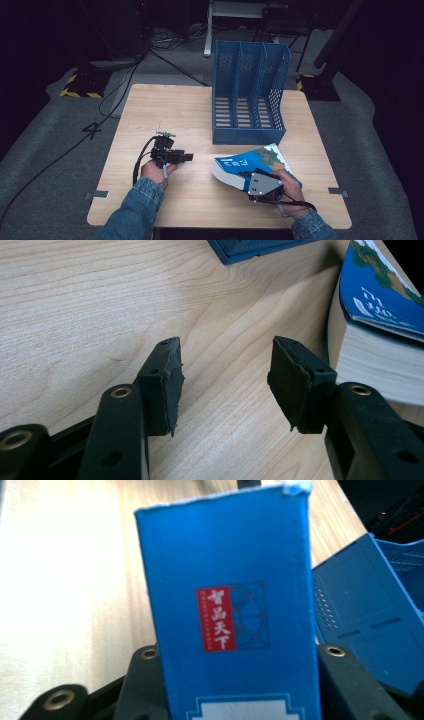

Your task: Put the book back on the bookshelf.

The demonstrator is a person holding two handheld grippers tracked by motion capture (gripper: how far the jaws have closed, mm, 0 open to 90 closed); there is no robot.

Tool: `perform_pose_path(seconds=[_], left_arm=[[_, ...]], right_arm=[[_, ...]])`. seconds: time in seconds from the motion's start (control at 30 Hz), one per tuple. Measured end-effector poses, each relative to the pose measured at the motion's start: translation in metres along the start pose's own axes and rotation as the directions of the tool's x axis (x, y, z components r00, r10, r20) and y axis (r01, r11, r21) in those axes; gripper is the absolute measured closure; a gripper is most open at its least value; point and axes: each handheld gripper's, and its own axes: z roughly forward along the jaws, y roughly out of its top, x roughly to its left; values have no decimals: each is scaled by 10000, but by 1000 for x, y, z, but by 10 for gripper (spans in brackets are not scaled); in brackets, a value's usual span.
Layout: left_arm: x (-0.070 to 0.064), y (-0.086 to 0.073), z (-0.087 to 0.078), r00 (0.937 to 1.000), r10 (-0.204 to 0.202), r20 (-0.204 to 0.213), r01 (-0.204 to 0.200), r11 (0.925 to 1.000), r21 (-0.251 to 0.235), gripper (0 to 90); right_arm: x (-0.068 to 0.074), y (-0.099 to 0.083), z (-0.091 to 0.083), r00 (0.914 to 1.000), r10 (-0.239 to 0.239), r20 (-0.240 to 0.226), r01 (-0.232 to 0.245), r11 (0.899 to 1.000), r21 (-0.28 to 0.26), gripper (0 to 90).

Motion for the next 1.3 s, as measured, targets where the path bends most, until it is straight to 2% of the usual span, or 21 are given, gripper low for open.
perform_pose_path(seconds=[0.13,0.23,0.33,0.57,0.77,0.87,0.93,1.07,1.13,1.2,1.3], left_arm=[[0,0,0,10000,-3,8,3,10000,8,471],[0,0,0,10000,2,-8,-2,10000,10,471],[1,0,0,10000,-51,-2,51,10000,8,471],[2,0,0,10000,-26,12,26,10000,27,471],[2,0,0,10000,-52,-32,52,10000,-11,471],[3,0,0,10000,-40,-34,40,10000,-9,470],[3,0,0,10000,-52,-26,52,10000,-8,470],[3,0,0,10000,-89,-28,89,10000,2,470],[3,0,0,9999,-108,-24,108,9999,-4,470],[4,0,0,9999,-108,-9,108,9999,-7,470],[3,0,0,9999,-138,-6,137,9999,-25,470]], right_arm=[[-1,4,-3,9989,195,-432,-200,9997,-106,598],[-4,8,-8,9949,530,-856,-559,9979,-316,599],[-8,11,-13,9891,890,-1177,-967,9934,-616,599],[-17,16,-24,9755,1505,-1603,-1706,9781,-1195,603],[-28,21,-36,9634,1980,-1809,-2304,9562,-1806,608],[-34,22,-42,9610,2120,-1776,-2466,9476,-2032,609],[-38,22,-46,9569,2302,-1771,-2666,9380,-2213,610],[-49,22,-56,9451,2771,-1731,-3161,9096,-2696,610],[-53,23,-60,9422,2910,-1662,-3284,9002,-2860,611],[-57,24,-63,9406,3009,-1571,-3355,8948,-2947,611],[-63,28,-69,9428,3040,-1371,-3322,8918,-3071,611]])
